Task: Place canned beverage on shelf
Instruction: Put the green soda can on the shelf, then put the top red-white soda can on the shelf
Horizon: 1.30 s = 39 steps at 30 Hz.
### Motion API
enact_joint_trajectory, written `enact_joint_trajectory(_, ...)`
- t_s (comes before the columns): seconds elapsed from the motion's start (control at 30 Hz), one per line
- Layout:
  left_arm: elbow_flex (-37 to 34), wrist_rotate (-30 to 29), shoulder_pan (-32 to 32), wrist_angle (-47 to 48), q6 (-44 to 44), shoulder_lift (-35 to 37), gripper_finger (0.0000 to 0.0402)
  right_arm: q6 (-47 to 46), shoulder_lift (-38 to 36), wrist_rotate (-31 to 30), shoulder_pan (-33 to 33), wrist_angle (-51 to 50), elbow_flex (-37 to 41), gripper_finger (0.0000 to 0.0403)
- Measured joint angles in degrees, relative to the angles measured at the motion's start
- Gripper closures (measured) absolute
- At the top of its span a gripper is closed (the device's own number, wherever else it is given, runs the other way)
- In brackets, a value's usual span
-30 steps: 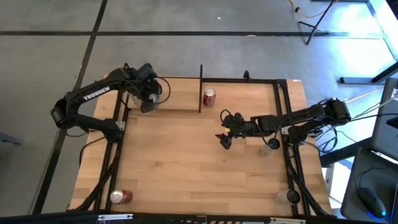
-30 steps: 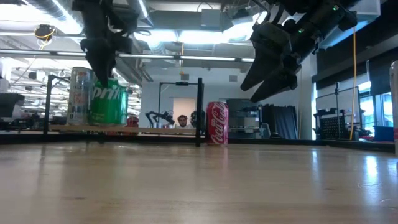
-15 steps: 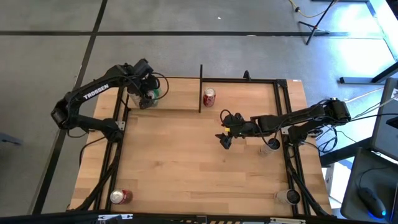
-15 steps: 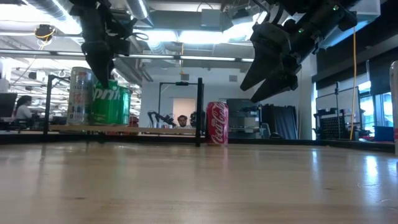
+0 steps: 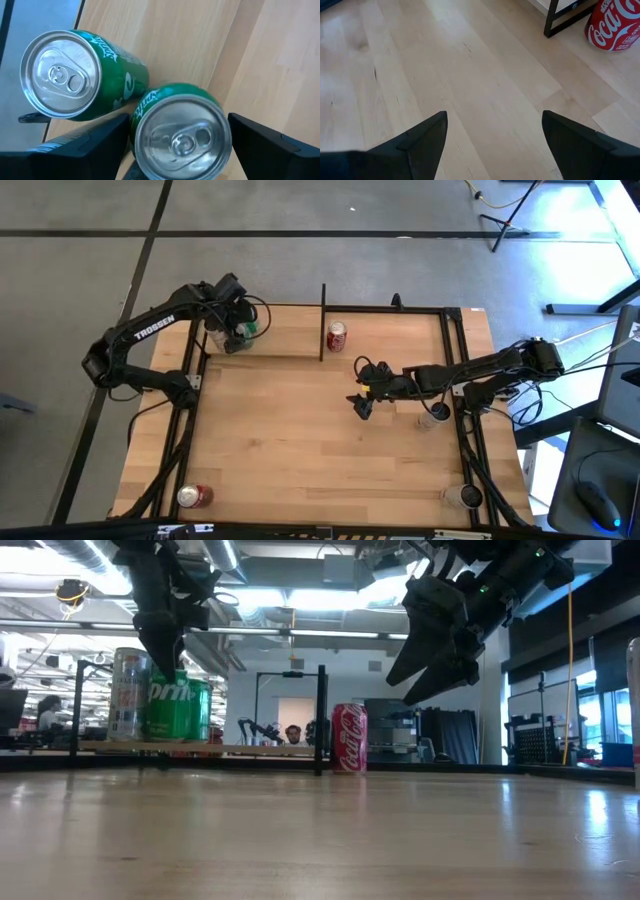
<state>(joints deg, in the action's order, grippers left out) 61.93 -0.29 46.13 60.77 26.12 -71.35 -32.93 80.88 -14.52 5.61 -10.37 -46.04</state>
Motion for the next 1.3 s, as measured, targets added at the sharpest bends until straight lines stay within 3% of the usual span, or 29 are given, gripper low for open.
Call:
enact_joint_trajectory(0.83, 0.07, -2.98, -0.02, -0.02, -0.54, 0.21, 0.0079, 0.15, 0.00, 0.16, 0.00, -0.04, -0.01, 0.0088)
enact_joint_trajectory(1.0, 0.13, -7.50, -0.91, -0.66, -0.53, 1.48, 0.0078, 0.15, 0.00, 1.65, -0.44, -0.15, -0.01, 0.0088)
enact_joint_trajectory(1.3, 2.83, -7.68, -1.51, -0.85, -0.23, 4.89, 0.0078, 0.07, 0.00, 2.45, -0.50, -0.60, -0.23, 0.0088)
